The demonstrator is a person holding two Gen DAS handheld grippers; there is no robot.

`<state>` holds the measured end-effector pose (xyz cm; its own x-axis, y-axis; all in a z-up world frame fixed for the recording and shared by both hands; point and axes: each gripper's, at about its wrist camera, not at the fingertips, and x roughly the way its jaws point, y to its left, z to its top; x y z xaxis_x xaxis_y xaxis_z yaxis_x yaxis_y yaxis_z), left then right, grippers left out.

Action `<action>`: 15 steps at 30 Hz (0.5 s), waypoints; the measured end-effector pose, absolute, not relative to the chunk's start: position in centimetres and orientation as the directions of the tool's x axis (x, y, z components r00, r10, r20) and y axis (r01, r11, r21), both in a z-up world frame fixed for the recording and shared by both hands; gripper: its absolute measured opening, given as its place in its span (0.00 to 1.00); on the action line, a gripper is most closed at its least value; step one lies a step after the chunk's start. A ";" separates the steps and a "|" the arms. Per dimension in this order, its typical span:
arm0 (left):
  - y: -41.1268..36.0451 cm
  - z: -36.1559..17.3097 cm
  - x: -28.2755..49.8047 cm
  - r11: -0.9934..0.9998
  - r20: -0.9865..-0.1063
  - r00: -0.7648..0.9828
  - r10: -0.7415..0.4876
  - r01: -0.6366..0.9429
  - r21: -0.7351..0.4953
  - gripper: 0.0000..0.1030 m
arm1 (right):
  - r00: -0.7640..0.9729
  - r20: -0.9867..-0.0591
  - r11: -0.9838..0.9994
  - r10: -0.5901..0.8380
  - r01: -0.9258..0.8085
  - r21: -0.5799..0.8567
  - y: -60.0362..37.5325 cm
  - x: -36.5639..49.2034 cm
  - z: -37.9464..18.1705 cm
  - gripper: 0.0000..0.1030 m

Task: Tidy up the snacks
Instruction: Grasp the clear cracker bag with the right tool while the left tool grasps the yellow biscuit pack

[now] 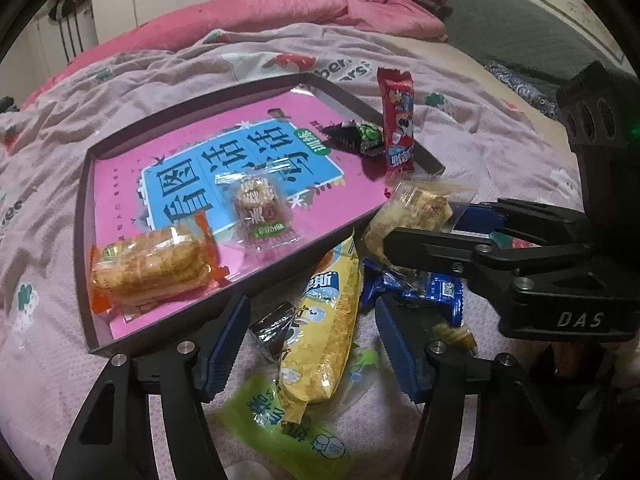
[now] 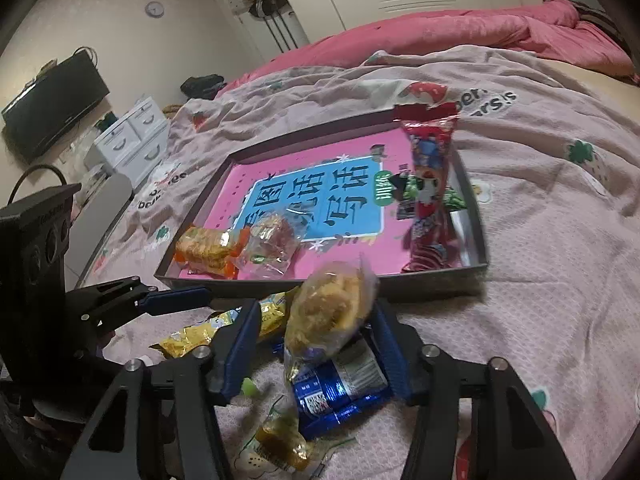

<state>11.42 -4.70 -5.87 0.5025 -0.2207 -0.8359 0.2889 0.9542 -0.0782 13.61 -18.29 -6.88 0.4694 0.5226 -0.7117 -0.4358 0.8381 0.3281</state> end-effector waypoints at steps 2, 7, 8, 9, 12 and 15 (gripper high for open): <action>-4.8 -6.1 11.6 0.955 -0.840 0.497 -0.219 0.287 -0.079 0.64 | 0.467 -0.720 0.840 0.513 -0.448 0.307 -17.9 13.7 -7.1 0.47; -5.1 -6.5 11.9 0.952 -0.846 0.484 -0.223 0.293 -0.083 0.62 | 0.461 -0.725 0.836 0.511 -0.463 0.295 -17.7 14.0 -7.4 0.37; -5.2 -6.5 12.0 0.953 -0.848 0.482 -0.220 0.292 -0.081 0.62 | 0.457 -0.724 0.833 0.517 -0.465 0.301 -17.7 14.0 -7.4 0.37; -5.2 -6.6 12.1 0.954 -0.849 0.481 -0.217 0.290 -0.079 0.61 | 0.457 -0.720 0.830 0.522 -0.466 0.306 -17.8 14.0 -7.5 0.36; -5.0 -6.8 12.4 0.955 -0.851 0.476 -0.222 0.281 -0.093 0.59 | 0.456 -0.718 0.827 0.526 -0.469 0.309 -17.8 14.2 -7.4 0.34; -5.0 -6.9 12.7 0.956 -0.852 0.473 -0.223 0.276 -0.098 0.51 | 0.448 -0.714 0.821 0.538 -0.470 0.324 -17.9 14.3 -7.4 0.33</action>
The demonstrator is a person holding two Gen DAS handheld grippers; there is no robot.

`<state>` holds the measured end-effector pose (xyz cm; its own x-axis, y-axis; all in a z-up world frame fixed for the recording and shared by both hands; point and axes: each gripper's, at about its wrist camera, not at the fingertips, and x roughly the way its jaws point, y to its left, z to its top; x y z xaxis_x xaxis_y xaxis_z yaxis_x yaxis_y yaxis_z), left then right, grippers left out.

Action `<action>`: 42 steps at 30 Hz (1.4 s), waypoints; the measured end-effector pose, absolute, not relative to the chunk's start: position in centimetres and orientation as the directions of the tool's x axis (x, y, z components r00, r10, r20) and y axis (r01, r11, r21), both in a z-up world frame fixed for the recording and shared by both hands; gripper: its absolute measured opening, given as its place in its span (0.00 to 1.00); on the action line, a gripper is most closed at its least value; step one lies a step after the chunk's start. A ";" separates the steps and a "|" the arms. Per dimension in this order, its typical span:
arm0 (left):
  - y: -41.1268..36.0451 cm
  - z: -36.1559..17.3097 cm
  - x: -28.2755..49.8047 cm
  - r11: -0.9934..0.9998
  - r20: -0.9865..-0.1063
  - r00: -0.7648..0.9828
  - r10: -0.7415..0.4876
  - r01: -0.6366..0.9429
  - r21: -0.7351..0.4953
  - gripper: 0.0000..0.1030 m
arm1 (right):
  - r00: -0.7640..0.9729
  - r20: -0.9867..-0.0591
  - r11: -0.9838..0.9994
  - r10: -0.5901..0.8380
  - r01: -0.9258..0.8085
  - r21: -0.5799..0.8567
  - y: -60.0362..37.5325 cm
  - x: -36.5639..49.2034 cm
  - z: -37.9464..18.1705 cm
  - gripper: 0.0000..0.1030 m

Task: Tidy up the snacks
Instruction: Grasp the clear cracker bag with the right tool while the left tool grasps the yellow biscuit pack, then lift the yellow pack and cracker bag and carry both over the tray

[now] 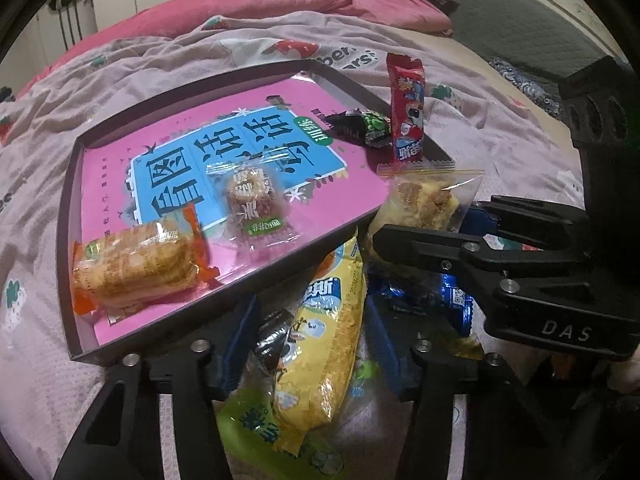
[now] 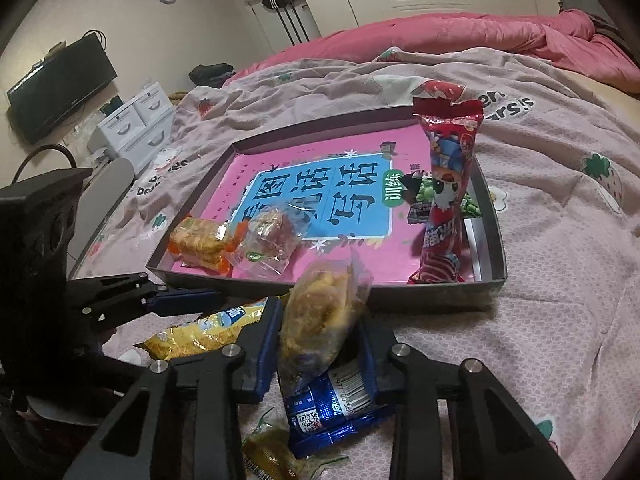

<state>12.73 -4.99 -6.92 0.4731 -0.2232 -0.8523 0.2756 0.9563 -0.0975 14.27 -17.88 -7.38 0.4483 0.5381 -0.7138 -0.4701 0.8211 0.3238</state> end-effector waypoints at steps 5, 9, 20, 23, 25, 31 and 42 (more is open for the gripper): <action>-5.3 -7.1 12.9 0.953 -0.856 0.465 -0.228 0.284 -0.100 0.43 | 0.442 -0.708 0.815 0.551 -0.466 0.343 -18.1 14.4 -7.3 0.32; -5.7 -7.1 12.9 0.950 -0.857 0.460 -0.231 0.298 -0.096 0.29 | 0.440 -0.704 0.811 0.558 -0.469 0.350 -18.2 14.5 -7.2 0.32; -4.5 -5.3 12.2 0.942 -0.824 0.484 -0.296 0.288 -0.169 0.21 | 0.453 -0.660 0.785 0.599 -0.493 0.375 -18.7 13.9 -6.0 0.31; -4.1 -4.8 12.1 0.944 -0.818 0.492 -0.300 0.279 -0.178 0.21 | 0.465 -0.650 0.785 0.602 -0.495 0.373 -18.8 13.8 -5.7 0.31; -3.8 -4.5 12.1 0.945 -0.811 0.501 -0.304 0.269 -0.188 0.21 | 0.469 -0.645 0.785 0.603 -0.491 0.377 -18.9 13.8 -5.6 0.31; -2.8 -3.5 12.0 0.945 -0.790 0.525 -0.316 0.244 -0.216 0.21 | 0.485 -0.625 0.782 0.612 -0.491 0.385 -19.2 13.7 -5.0 0.31; 0.9 -1.3 12.2 0.961 -0.733 0.622 -0.276 0.149 -0.235 0.21 | 0.502 -0.604 0.778 0.619 -0.498 0.383 -19.4 13.7 -4.4 0.31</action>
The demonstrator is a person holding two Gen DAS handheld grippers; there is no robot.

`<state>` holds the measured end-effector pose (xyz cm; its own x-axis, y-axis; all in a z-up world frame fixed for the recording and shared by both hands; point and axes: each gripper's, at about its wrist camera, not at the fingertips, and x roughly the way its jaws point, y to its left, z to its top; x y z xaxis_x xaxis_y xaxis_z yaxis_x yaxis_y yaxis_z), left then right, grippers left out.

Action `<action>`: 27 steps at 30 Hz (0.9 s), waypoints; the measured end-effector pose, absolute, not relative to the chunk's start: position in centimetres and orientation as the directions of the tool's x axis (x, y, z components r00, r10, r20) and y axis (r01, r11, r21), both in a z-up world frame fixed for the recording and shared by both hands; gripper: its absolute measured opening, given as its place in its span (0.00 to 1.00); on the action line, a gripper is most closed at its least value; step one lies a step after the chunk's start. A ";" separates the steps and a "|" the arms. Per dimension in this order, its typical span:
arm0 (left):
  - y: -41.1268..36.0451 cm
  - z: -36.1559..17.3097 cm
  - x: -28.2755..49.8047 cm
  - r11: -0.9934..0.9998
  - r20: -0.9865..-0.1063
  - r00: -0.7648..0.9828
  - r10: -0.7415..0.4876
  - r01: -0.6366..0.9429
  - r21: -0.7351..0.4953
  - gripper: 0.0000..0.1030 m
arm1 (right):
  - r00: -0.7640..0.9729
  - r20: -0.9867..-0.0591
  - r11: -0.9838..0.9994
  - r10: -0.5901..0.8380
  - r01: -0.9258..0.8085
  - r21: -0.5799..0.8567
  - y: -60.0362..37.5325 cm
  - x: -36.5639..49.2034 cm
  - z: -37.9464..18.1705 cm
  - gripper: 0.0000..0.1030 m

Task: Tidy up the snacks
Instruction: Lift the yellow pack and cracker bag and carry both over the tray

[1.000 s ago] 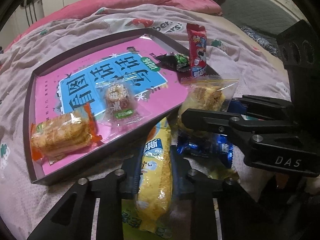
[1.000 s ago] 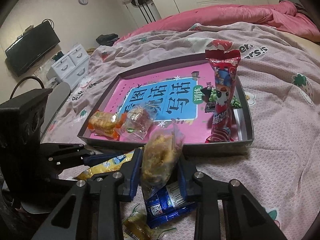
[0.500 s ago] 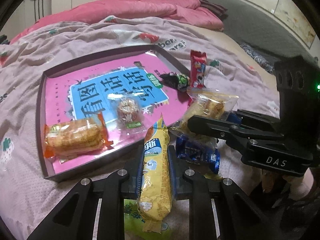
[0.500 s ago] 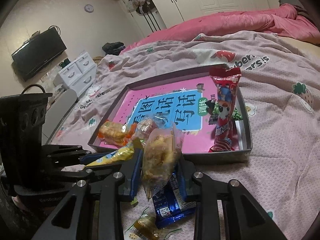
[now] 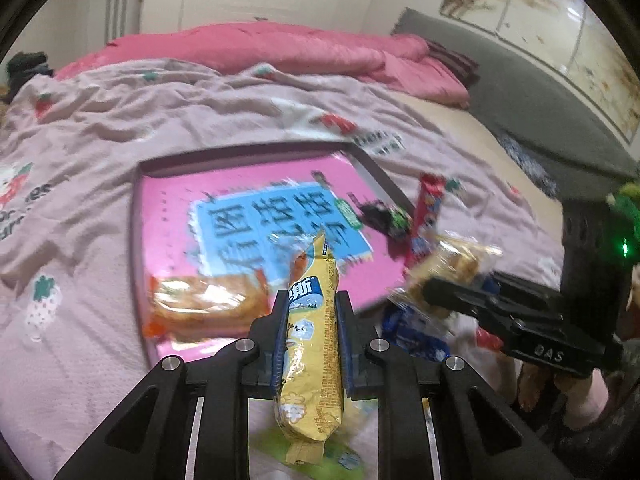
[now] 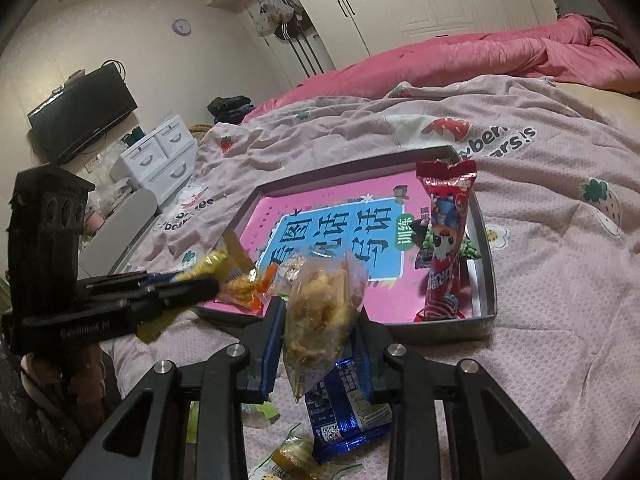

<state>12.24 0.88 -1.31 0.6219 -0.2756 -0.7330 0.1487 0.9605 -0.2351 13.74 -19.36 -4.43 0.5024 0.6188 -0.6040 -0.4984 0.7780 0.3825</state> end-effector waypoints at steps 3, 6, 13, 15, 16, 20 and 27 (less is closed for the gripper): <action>2.4 -0.8 12.4 0.966 -0.717 0.651 -0.249 0.111 -0.234 0.21 | 0.509 -0.602 0.781 0.615 -0.497 0.377 -19.4 13.8 -4.3 0.31; 3.8 -0.4 12.5 0.968 -0.704 0.673 -0.226 0.077 -0.237 0.21 | 0.514 -0.600 0.783 0.613 -0.496 0.375 -19.5 13.9 -4.2 0.31; 5.8 -0.4 12.9 0.966 -0.687 0.700 -0.195 0.016 -0.258 0.21 | 0.534 -0.590 0.790 0.605 -0.496 0.361 -19.4 14.3 -3.8 0.31; 5.8 -0.5 13.1 0.965 -0.683 0.704 -0.196 0.013 -0.263 0.21 | 0.543 -0.588 0.794 0.600 -0.496 0.352 -19.4 14.5 -3.7 0.31; 5.7 -0.6 13.3 0.964 -0.680 0.706 -0.196 0.014 -0.264 0.21 | 0.547 -0.585 0.795 0.598 -0.495 0.350 -19.4 14.7 -3.7 0.31; 5.1 -1.0 13.9 0.963 -0.677 0.707 -0.205 0.021 -0.269 0.21 | 0.555 -0.583 0.800 0.593 -0.489 0.347 -19.4 15.2 -3.7 0.31; 3.6 -1.8 15.3 0.961 -0.675 0.703 -0.226 0.045 -0.274 0.21 | 0.561 -0.584 0.805 0.587 -0.481 0.346 -19.5 15.4 -3.9 0.31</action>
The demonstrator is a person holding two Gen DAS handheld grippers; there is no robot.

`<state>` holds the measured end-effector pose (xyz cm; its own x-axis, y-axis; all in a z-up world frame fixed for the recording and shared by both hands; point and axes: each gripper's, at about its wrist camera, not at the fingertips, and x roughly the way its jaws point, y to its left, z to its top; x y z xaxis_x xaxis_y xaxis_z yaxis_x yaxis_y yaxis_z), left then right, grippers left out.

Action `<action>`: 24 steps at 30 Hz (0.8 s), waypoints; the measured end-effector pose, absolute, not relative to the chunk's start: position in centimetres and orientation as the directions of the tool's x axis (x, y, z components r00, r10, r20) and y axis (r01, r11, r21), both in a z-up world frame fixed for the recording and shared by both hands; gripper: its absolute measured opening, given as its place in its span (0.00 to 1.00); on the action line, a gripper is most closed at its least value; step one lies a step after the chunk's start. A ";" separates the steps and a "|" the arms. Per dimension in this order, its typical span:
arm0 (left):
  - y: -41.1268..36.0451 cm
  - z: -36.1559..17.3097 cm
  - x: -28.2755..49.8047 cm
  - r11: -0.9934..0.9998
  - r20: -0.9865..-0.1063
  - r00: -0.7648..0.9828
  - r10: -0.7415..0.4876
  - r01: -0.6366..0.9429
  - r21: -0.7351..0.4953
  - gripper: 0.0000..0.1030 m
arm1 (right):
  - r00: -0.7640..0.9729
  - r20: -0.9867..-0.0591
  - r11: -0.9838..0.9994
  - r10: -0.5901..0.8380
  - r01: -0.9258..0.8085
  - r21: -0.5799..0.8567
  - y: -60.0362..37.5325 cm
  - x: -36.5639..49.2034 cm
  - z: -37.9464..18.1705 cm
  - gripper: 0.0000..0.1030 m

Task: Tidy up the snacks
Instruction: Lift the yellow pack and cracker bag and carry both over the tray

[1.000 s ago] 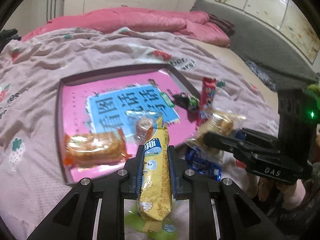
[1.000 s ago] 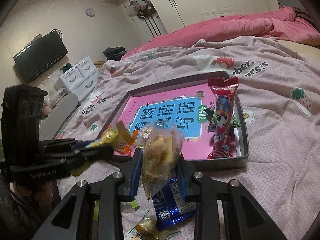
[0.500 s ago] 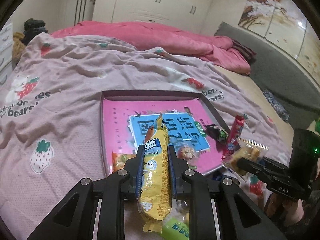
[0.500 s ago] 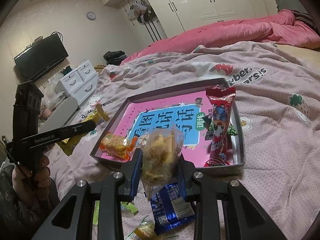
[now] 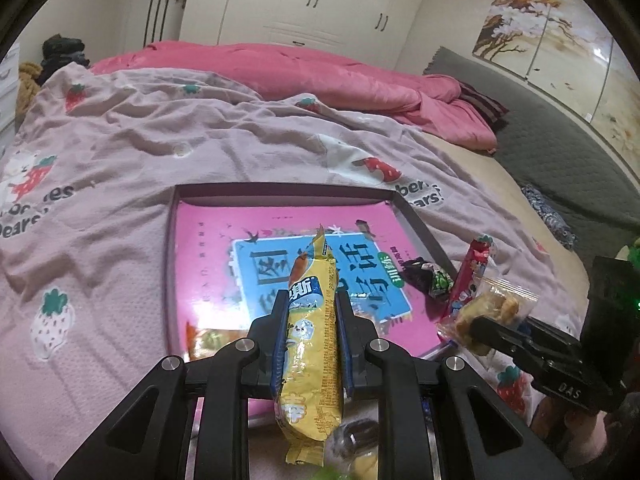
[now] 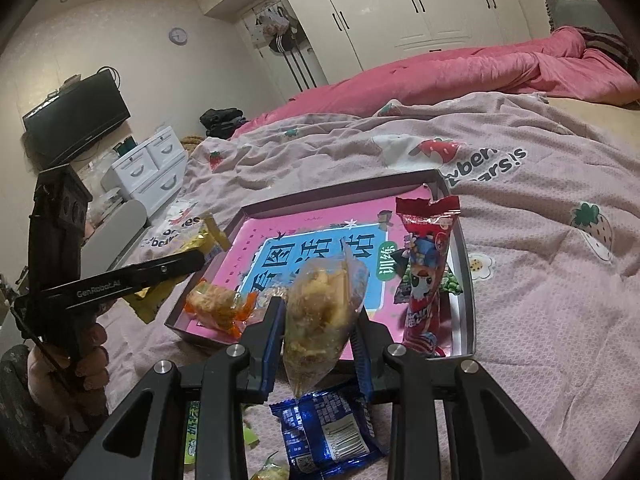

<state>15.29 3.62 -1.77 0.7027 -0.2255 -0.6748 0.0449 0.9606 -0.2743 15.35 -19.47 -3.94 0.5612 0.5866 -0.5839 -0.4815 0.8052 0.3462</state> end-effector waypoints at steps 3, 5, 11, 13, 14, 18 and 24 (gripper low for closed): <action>3.1 -2.2 15.7 0.961 -0.678 0.699 -0.227 0.047 -0.273 0.21 | 0.564 -0.587 0.809 0.581 -0.480 0.339 -19.4 15.6 -4.0 0.31; 2.9 -2.6 16.0 0.962 -0.684 0.694 -0.226 0.048 -0.269 0.21 | 0.564 -0.589 0.810 0.579 -0.479 0.338 -19.4 15.6 -4.1 0.31; 2.2 -3.3 16.4 0.967 -0.695 0.685 -0.218 0.058 -0.247 0.21 | 0.567 -0.592 0.815 0.572 -0.475 0.333 -19.3 15.7 -4.3 0.31; 1.9 -3.5 16.4 0.970 -0.698 0.684 -0.212 0.061 -0.235 0.21 | 0.570 -0.591 0.817 0.570 -0.473 0.331 -19.3 15.7 -4.2 0.31; 1.8 -3.6 16.5 0.971 -0.701 0.682 -0.211 0.063 -0.231 0.21 | 0.573 -0.590 0.818 0.568 -0.472 0.329 -19.3 15.7 -4.2 0.31; 1.4 -4.0 17.0 0.972 -0.705 0.677 -0.212 0.070 -0.225 0.21 | 0.580 -0.590 0.822 0.562 -0.468 0.323 -19.3 15.9 -4.2 0.31; 0.7 -4.6 17.6 0.973 -0.713 0.667 -0.218 0.092 -0.212 0.21 | 0.589 -0.600 0.836 0.541 -0.456 0.306 -19.3 16.2 -4.4 0.31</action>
<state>17.65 0.72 -4.59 0.6667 -0.2180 -0.7127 0.0920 0.9730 -0.2116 16.16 -19.29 -4.44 0.5888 0.5411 -0.6004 -0.4561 0.8357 0.3059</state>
